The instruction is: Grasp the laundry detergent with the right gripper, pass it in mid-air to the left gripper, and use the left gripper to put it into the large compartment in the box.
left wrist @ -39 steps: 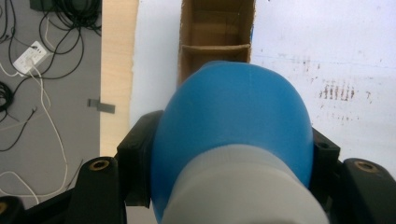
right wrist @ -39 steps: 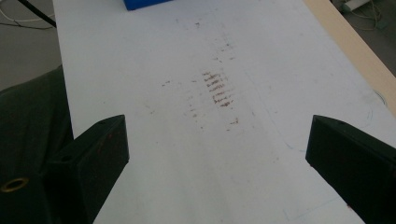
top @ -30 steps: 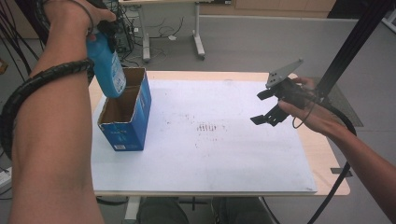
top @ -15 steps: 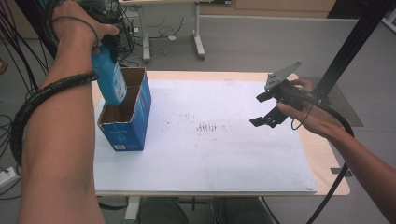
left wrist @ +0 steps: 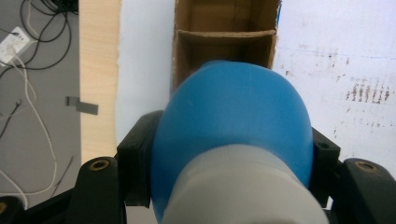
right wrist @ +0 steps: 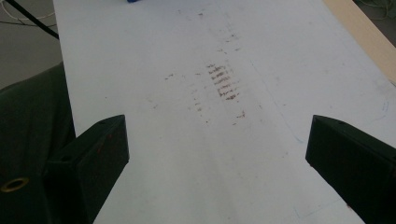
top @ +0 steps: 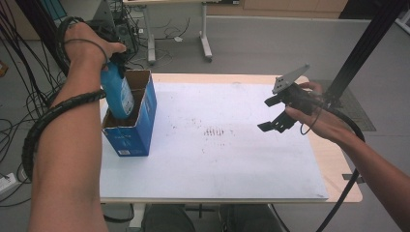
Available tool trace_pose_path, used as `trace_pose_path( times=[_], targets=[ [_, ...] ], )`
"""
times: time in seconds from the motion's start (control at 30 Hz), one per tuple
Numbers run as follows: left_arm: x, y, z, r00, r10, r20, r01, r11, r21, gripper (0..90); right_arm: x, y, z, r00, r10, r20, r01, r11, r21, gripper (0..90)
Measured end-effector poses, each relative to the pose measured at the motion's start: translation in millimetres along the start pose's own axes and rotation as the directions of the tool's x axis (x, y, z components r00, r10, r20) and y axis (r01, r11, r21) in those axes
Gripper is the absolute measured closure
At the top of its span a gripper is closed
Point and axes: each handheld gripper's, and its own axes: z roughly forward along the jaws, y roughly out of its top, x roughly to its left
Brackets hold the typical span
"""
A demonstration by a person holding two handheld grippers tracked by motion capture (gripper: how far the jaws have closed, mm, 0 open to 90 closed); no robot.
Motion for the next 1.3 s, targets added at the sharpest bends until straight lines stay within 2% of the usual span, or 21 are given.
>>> trace_pose_path(
  times=[0.53,0.87,1.17,1.3],
  targets=[
    [0.0,-1.7,31.6,1.0000,0.009,-0.001,-0.009,0.9999,-0.008,36.6,3.7,-0.7,2.5,1.0000,-0.004,-0.005,0.004,1.000,0.013,6.0],
    [-0.7,-4.1,58.3,0.9994,0.017,0.030,-0.017,0.9999,0.000,36.6,3.8,-3.5,6.2,0.9999,0.002,-0.012,-0.002,1.000,0.019,6.1],
    [3.8,-6.8,78.4,0.9996,0.009,0.027,-0.009,0.9999,-0.009,36.6,1.9,-6.7,8.2,0.9999,0.013,-0.010,-0.012,1.000,0.020,6.1],
    [3.8,-8.6,86.1,0.9996,0.024,0.012,-0.024,0.9997,-0.009,36.6,2.3,-6.1,9.2,0.9999,0.008,-0.011,-0.007,0.999,0.035,6.0]
  ],
)
